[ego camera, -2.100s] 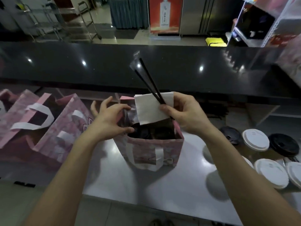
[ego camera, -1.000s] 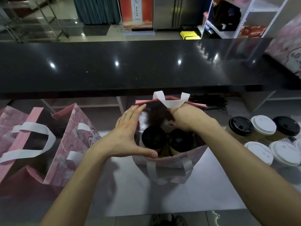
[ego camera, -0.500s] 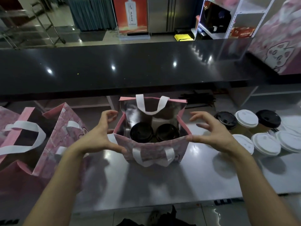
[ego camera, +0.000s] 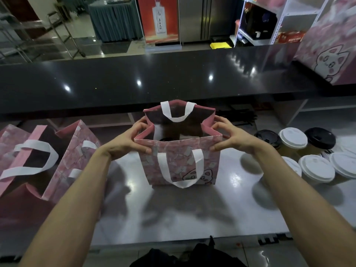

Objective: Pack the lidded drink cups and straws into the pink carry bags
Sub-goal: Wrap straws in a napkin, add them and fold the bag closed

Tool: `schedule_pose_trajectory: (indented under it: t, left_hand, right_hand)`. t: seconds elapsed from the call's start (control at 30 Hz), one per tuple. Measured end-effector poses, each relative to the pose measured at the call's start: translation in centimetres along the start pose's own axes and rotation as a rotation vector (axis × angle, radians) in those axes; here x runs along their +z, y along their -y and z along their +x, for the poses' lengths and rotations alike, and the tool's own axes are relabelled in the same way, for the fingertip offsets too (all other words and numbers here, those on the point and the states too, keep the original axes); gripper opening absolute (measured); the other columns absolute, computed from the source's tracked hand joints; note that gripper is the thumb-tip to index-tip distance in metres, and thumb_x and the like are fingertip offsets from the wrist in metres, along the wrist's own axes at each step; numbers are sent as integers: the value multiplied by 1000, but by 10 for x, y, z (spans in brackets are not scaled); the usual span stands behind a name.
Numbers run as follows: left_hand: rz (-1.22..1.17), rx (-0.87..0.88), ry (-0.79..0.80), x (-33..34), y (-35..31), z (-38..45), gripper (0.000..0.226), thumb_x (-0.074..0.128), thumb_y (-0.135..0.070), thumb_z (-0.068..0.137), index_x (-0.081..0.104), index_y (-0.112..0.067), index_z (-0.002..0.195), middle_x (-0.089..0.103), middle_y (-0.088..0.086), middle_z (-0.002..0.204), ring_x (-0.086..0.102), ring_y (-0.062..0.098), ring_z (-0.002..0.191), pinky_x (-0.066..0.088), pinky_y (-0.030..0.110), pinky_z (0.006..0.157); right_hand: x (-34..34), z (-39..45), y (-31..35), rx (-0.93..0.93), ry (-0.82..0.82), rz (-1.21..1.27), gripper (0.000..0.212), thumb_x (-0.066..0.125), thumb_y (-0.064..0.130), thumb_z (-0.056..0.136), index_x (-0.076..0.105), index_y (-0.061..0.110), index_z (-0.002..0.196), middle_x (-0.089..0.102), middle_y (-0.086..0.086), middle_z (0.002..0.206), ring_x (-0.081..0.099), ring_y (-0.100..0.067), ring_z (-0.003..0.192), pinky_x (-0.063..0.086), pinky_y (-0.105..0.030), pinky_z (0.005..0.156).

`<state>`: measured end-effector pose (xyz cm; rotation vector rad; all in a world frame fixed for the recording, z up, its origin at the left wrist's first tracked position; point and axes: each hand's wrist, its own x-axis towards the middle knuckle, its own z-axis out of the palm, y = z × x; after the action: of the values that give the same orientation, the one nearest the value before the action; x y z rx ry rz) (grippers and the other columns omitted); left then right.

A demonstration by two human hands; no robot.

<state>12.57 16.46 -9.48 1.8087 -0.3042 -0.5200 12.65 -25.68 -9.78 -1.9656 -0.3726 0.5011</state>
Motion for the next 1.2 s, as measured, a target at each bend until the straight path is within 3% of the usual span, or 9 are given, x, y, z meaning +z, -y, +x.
schedule_pose_trajectory:
  t: [0.1, 0.2, 0.27, 0.33, 0.43, 0.57, 0.77, 1.03, 1.2]
  left_hand:
    - [25, 22, -78, -1, 3, 7, 65, 103, -28, 60, 69, -23, 115, 49, -19, 157, 62, 23, 137, 62, 37, 98]
    - [41, 56, -209, -2, 9, 12, 72, 107, -33, 57, 66, -19, 113, 67, -5, 137, 72, 25, 120, 64, 35, 91]
    - [50, 78, -292, -3, 14, 13, 88, 110, -41, 51, 59, -14, 117, 74, 0, 122, 75, 23, 113, 65, 40, 94]
    - [58, 101, -349, -2, 17, 13, 97, 111, -45, 49, 54, -21, 124, 70, 4, 130, 71, 22, 122, 60, 43, 105]
    - [163, 144, -323, -1, 15, 12, 105, 106, -49, 55, 52, -48, 146, 59, 1, 144, 63, 15, 132, 50, 36, 115]
    - [257, 175, -300, -5, 11, 9, 84, 105, -51, 59, 69, -37, 133, 67, -12, 141, 65, 12, 133, 52, 47, 117]
    - [457, 227, -466, 7, 4, 13, 42, 100, -49, 64, 78, -32, 94, 78, -17, 119, 72, 8, 116, 59, 48, 104]
    - [825, 445, -572, 34, -7, 11, 71, 95, -20, 74, 55, -32, 132, 61, -15, 127, 56, 8, 116, 51, 41, 104]
    - [826, 435, -675, 36, 5, 12, 54, 95, -22, 78, 62, -28, 120, 68, -10, 116, 54, 10, 111, 49, 41, 103]
  right_hand:
    - [-3, 5, -2, -12, -92, 5, 75, 103, 67, 47, 76, 33, 109, 40, 30, 155, 49, -20, 145, 46, -55, 120]
    - [-2, 7, -5, -44, -192, -50, 65, 100, 68, 52, 76, 36, 103, 55, 29, 141, 59, -15, 135, 48, -52, 118]
    - [0, 8, -8, -71, -260, -53, 61, 101, 64, 56, 75, 35, 103, 66, 19, 131, 64, -12, 128, 48, -50, 119]
    - [4, 8, -10, -76, -325, -40, 61, 101, 54, 60, 69, 30, 106, 73, 9, 123, 68, -9, 122, 48, -46, 119]
    - [8, 6, -11, -80, -381, -25, 67, 102, 34, 67, 55, 30, 115, 70, 2, 126, 67, -11, 123, 49, -42, 118]
    - [8, 1, -2, -101, -305, -116, 83, 97, 32, 78, 52, 53, 145, 61, 8, 133, 60, -8, 129, 45, -37, 119]
    - [11, 6, 9, -88, -296, -250, 51, 92, 21, 86, 67, 37, 127, 65, 19, 136, 60, -8, 130, 49, -45, 118]
    - [15, 11, 6, -51, -343, -296, 47, 91, 24, 88, 65, 44, 121, 70, 16, 122, 64, -13, 125, 55, -47, 110]
    - [23, 8, 6, -120, -378, -350, 62, 86, 29, 92, 49, 57, 134, 63, 14, 129, 64, -17, 123, 57, -45, 105]
